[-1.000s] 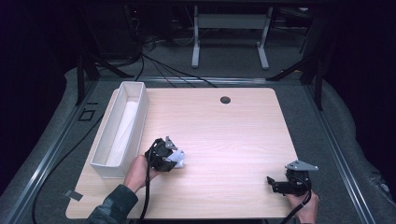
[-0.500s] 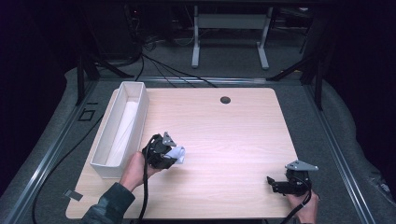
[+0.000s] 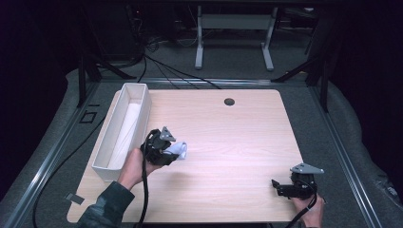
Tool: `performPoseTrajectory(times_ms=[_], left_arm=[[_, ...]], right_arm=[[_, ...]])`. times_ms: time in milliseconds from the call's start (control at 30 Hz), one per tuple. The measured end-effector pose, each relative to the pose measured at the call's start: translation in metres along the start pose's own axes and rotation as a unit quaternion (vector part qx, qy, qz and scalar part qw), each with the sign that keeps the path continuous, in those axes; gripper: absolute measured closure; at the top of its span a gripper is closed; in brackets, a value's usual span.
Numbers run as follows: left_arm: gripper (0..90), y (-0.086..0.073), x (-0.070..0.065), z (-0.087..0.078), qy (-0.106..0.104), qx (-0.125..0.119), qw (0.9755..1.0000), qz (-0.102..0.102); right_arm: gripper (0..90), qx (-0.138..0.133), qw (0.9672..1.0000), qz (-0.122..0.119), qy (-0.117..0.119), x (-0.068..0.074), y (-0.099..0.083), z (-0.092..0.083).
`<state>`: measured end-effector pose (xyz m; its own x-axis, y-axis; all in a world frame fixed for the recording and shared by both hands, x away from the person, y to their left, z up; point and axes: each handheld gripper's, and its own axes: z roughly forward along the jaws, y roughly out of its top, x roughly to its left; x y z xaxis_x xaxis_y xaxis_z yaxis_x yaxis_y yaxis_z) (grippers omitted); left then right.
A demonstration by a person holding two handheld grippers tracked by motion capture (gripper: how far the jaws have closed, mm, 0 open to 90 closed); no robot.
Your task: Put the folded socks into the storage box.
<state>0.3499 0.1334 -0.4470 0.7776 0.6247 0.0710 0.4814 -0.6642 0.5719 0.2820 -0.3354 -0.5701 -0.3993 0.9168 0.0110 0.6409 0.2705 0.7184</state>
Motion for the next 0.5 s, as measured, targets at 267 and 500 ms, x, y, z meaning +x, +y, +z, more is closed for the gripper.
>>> performPoseTrajectory(times_ms=[267,500], left_arm=[[62.4,0.001,0.016,-0.015,0.006,-0.009,0.9997,-0.019],[62.4,0.002,0.026,-0.026,0.009,-0.016,0.9995,-0.027]], right_arm=[[4.5,0.000,1.0000,0.000,0.000,0.000,0.000,0.000],[4.5,0.001,1.0000,0.000,0.000,0.000,0.000,0.000]])
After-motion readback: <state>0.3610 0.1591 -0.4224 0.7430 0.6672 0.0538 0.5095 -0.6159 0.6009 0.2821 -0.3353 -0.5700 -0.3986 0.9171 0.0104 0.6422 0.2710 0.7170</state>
